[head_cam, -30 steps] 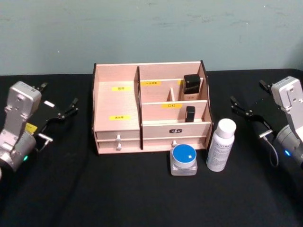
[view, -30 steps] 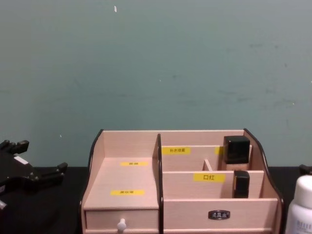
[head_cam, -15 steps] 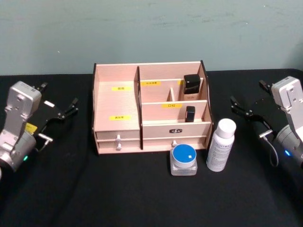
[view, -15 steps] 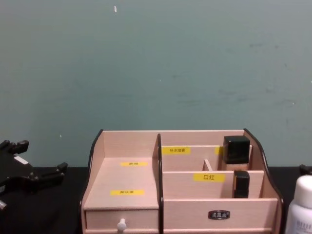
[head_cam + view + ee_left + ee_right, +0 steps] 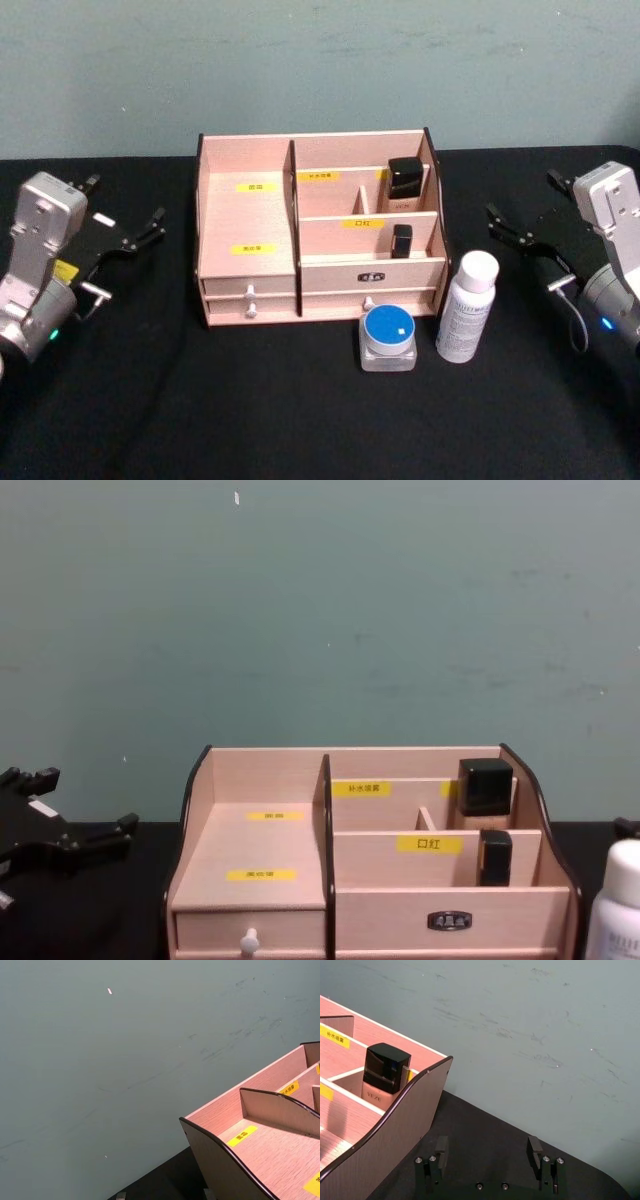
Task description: Pick up the facial cleanser and watermelon frost from the table and place them into the tiered storage box.
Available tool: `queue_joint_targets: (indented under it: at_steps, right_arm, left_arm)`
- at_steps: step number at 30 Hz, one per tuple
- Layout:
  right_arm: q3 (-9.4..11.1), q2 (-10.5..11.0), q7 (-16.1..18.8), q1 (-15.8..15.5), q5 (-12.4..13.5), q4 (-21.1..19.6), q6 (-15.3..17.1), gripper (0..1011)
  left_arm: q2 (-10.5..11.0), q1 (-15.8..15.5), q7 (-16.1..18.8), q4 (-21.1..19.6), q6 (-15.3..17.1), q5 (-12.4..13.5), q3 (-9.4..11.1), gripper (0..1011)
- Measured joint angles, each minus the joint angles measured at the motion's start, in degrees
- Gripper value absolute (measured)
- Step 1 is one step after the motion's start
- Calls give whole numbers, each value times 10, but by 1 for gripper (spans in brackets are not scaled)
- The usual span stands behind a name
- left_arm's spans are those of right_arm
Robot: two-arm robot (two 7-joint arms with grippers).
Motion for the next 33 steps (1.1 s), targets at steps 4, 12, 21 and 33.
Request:
queue_joint_targets:
  at_steps: [4,12,21,33]
  right_arm:
    - [0,0,0,0,0,0,0,1002]
    - [6,-2,4,-5,1,-1,4,1002]
    - [47,17,19,-49,29,-69,18,1002]
    - [121,64,50,-153,91,-216,35,1002]
  left_arm:
    - [0,0,0,0,0,0,0,1001]
    - [0,0,0,0,0,0,0,1001]
    - [0,0,0,0,0,0,0,1001]
    - [0,0,0,0,0,0,0,1001]
